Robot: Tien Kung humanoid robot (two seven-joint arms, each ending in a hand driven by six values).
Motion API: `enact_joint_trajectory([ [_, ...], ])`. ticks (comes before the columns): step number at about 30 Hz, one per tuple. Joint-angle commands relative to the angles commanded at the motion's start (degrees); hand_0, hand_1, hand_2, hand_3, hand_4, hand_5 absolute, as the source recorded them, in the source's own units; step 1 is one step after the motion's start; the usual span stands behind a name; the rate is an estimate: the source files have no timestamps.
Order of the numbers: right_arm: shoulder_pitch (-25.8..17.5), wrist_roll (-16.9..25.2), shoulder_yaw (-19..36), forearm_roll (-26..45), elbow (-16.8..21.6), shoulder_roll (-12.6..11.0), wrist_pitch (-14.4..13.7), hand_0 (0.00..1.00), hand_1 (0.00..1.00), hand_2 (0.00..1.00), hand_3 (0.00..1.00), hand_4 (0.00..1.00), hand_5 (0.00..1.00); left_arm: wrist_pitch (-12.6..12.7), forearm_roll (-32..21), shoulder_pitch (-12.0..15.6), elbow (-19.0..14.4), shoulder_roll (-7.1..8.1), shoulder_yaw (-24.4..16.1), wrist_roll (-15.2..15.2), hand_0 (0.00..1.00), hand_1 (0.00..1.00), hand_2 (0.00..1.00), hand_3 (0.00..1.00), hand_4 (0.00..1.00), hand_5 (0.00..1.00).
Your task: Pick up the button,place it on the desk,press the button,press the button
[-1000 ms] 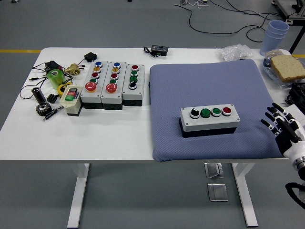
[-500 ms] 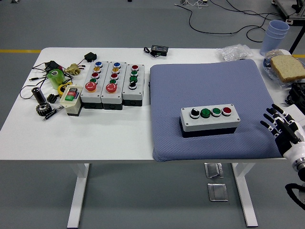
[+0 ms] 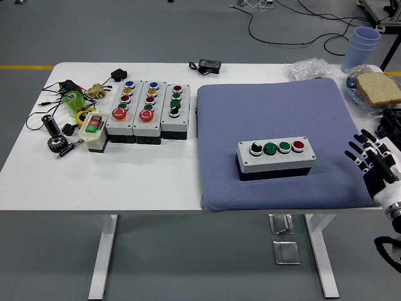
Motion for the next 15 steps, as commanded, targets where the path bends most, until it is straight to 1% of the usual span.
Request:
enact_joint_trajectory([
  [2, 0.2, 0.6, 0.0, 0.5, 0.0, 0.1, -0.4, 0.729, 0.671, 0.726, 0.697, 0.683, 0.252, 0.0, 0.2, -0.1, 0.0, 0.01, -0.1, 0.1, 0.666, 0.66, 0.672, 0.602, 0.352, 0.928],
  [15, 0.3, 1.0, -0.2, 0.8, -0.1, 0.1, -0.5, 0.723, 0.67, 0.72, 0.688, 0.681, 0.248, -0.3, 0.5, -0.2, 0.0, -0.11, 0.0, 0.3, 0.666, 0.66, 0.671, 0.602, 0.353, 0.927],
])
